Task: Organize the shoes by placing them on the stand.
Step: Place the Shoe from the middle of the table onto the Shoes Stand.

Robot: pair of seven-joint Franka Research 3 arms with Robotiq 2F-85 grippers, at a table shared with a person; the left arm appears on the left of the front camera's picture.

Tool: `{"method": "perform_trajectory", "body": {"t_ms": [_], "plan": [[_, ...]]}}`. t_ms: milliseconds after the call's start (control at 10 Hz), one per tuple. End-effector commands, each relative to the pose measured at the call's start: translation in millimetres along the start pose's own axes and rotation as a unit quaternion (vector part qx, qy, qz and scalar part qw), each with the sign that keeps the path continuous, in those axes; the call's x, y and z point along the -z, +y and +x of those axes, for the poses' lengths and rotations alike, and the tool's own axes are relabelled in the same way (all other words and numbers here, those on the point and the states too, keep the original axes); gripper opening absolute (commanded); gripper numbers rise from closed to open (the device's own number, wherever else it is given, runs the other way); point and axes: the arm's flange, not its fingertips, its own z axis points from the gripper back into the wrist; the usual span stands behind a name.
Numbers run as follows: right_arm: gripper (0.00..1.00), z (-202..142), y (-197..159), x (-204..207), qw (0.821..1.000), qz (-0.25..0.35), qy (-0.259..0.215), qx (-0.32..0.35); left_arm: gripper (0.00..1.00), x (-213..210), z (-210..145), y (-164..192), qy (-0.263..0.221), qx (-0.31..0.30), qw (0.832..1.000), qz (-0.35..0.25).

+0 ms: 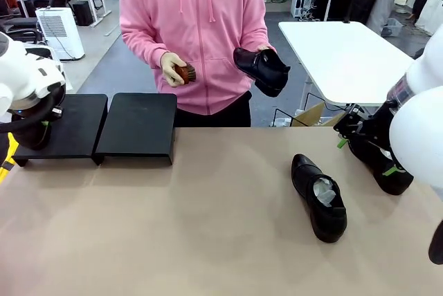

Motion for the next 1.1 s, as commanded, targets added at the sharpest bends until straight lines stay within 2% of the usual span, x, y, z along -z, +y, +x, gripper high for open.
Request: {"method": "perform_trajectory", "body": {"t_ms": [0,400,500,900,1000], "plan": [[1.00,1.3,0.1,0.3,1.000,0.006,-0.003,-0.004,0.00,8.9,3.3,4.8,-0.020,-0.004,1.000,0.015],[1.00,1.3,0.1,0.3,1.000,0.006,-0.003,-0.004,0.00,15.7,4.1,9.5,-0.007,-0.001,1.000,0.012],[1.00,1.3,0.1,0.3,1.000,0.006,-0.003,-0.004,0.09,14.9,3.9,8.2,-0.005,0.005,1.000,0.006],[1.00,1.3,0.1,0.3,1.000,0.006,-0.003,-0.004,0.85,17.3,2.5,9.6,-0.003,0.004,1.000,0.006],[1.00,1.3,0.1,0.3,1.000,0.006,-0.003,-0.004,1.00,15.5,2.8,9.5,-0.008,0.000,1.000,0.006]]}}
